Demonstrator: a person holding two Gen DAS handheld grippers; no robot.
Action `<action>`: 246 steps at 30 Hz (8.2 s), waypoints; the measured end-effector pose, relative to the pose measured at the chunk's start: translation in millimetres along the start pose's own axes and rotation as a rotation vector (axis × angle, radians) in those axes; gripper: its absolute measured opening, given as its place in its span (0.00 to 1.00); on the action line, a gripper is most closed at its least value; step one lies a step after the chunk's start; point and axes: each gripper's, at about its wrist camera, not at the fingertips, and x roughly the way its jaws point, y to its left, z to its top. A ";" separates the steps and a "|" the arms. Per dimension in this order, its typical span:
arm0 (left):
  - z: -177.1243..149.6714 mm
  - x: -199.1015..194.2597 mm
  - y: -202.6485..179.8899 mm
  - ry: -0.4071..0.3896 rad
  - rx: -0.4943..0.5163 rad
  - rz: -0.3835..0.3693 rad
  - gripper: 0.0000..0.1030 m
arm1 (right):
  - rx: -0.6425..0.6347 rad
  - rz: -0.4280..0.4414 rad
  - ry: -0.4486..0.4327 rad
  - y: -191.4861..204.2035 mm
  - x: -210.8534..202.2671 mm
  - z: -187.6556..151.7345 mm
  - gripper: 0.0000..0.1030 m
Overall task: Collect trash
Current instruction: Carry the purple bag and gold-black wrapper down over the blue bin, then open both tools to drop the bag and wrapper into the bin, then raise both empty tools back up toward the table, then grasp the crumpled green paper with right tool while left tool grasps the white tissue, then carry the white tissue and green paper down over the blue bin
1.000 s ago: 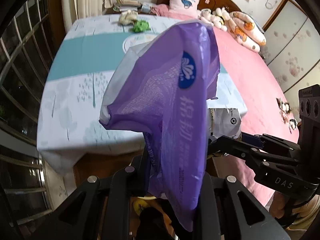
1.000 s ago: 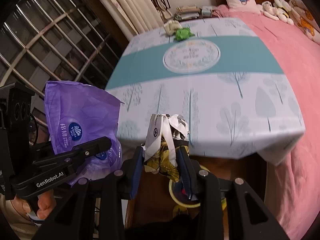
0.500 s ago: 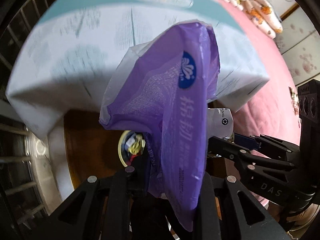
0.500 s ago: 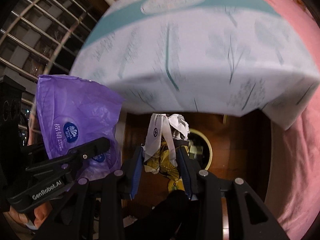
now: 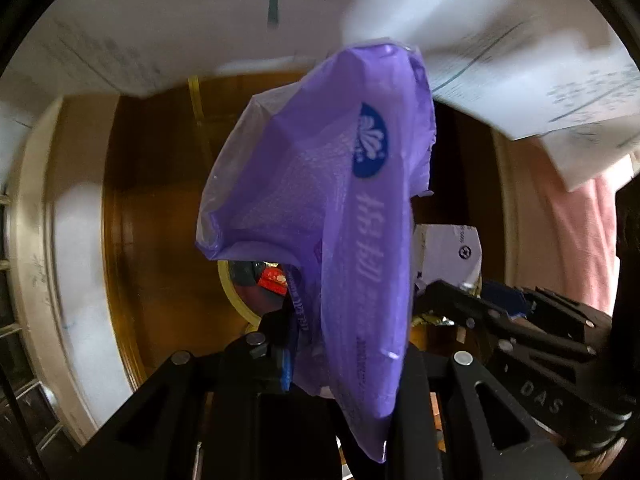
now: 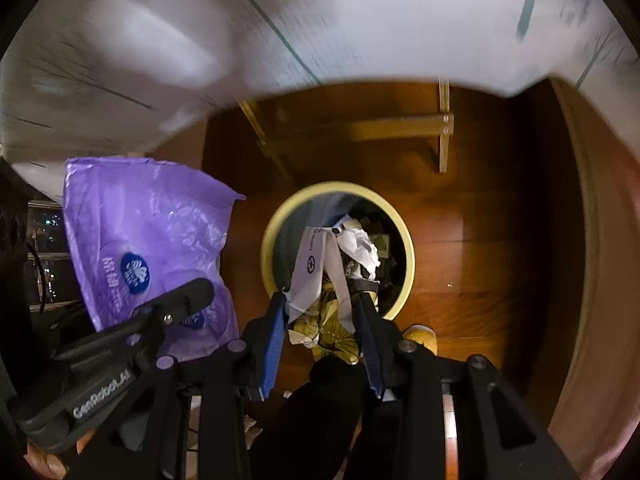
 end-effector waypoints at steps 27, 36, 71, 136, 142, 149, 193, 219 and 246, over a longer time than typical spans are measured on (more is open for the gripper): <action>0.8 29.4 61.8 -0.018 -0.038 0.121 0.74 | 0.020 -0.005 0.059 6.8 61.9 15.3 0.39; 1.5 -20.4 70.3 -0.080 -0.062 0.132 0.87 | -0.001 -0.049 0.033 31.2 35.7 18.9 0.47; -20.6 -366.9 20.7 -0.510 0.082 0.046 0.87 | -0.115 -0.067 -0.469 129.5 -300.4 3.4 0.47; 480.8 -325.2 19.5 -0.482 -0.132 0.170 0.87 | -0.219 0.012 -0.380 120.1 -198.1 533.2 0.60; 502.0 -315.7 7.8 -0.455 -0.107 0.124 0.87 | -0.241 0.057 -0.375 109.2 -206.2 534.3 0.48; 545.8 -309.1 3.3 -0.420 -0.152 0.015 0.87 | -0.207 0.070 -0.423 84.6 -227.5 541.4 0.47; 605.6 -247.9 -39.9 -0.376 -0.138 -0.031 0.43 | -0.138 0.080 -0.476 35.3 -233.6 538.4 0.47; 286.5 -392.2 -31.0 -0.448 0.135 -0.065 0.43 | -0.136 0.078 -0.534 110.9 -303.8 274.0 0.47; 28.4 -331.2 7.8 -0.288 0.279 -0.070 0.43 | -0.130 -0.004 -0.375 146.2 -247.5 16.4 0.47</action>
